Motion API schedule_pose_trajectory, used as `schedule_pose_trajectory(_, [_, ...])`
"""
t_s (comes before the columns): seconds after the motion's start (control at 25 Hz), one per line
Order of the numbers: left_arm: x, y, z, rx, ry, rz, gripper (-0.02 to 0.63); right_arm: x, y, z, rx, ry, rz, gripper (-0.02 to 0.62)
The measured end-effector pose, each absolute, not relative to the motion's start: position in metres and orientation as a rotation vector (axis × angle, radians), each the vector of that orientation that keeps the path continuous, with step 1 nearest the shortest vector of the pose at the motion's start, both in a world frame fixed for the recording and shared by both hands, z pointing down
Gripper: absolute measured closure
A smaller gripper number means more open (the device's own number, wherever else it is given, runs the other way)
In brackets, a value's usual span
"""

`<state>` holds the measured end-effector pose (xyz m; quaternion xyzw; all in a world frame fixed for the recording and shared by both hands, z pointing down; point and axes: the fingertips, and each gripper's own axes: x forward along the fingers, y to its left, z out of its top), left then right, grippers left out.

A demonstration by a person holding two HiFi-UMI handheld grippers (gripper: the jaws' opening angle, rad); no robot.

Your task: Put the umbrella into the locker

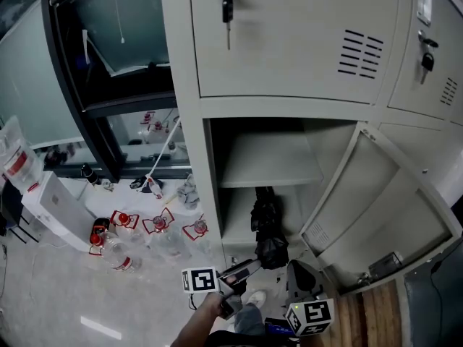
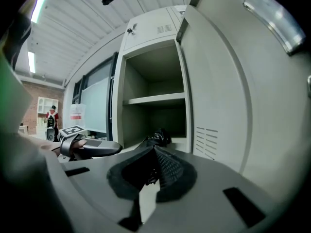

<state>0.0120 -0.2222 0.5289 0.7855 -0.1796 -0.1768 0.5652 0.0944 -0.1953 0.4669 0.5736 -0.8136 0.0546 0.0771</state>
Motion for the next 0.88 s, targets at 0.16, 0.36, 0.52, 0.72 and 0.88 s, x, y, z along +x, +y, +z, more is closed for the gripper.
schedule_pose_trajectory(0.16, [0.005, -0.217, 0.520, 1.940, -0.460, -0.390, 0.374, 0.091, -0.190, 0.468, 1.707, -2.428, 0.147, 0.595])
schedule_pose_trajectory(0.36, [-0.002, -0.217, 0.514, 2.016, -0.566, -0.369, 0.585, 0.089, -0.185, 0.470, 1.696, -2.410, 0.138, 0.595])
schedule_pose_trajectory(0.52, [-0.002, -0.216, 0.512, 2.007, -0.557, -0.394, 0.589, 0.090, -0.182, 0.470, 1.698, -2.403, 0.132, 0.595])
schedule_pose_trajectory(0.72, [0.001, -0.214, 0.511, 2.002, -0.548, -0.397, 0.589, 0.092, -0.179, 0.469, 1.705, -2.403, 0.131, 0.595])
schedule_pose_trajectory(0.88, [0.001, -0.214, 0.511, 1.995, -0.546, -0.394, 0.589, 0.093, -0.179, 0.467, 1.707, -2.405, 0.127, 0.595])
